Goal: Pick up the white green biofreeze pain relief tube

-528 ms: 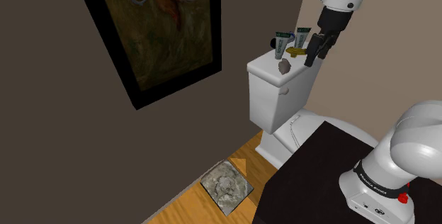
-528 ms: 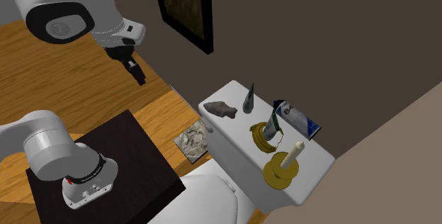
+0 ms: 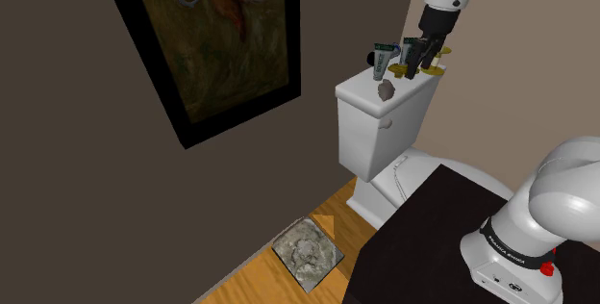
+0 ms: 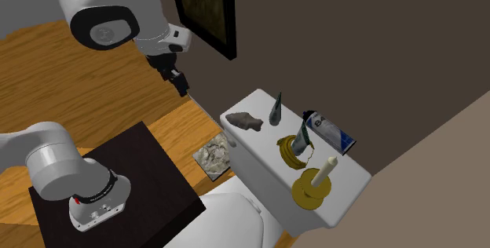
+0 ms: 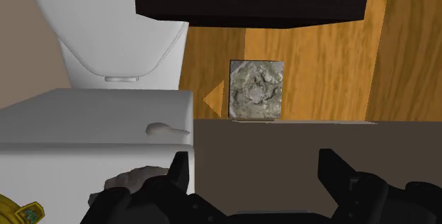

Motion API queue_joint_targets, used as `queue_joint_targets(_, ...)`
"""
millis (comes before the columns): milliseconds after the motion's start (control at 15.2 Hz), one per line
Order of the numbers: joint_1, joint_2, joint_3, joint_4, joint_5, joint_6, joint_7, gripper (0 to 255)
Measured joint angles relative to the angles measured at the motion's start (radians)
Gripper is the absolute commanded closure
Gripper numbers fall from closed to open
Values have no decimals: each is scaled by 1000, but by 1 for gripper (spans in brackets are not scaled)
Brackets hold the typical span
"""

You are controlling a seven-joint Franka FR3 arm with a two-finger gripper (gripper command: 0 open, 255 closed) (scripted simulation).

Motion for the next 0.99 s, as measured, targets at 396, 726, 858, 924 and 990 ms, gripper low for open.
queue_joint_targets(396,-4,217,-79,159,-22,61,-129,0)
queue_joint_targets(726,-9,397,-133,315,-10,88,-235,0)
queue_joint_targets(858,-15,470,-153,392,1,85,-282,0)
queue_joint_targets(924,-17,510,-160,430,10,87,-302,0)
queue_joint_targets(990,-20,552,-167,473,19,85,-322,0)
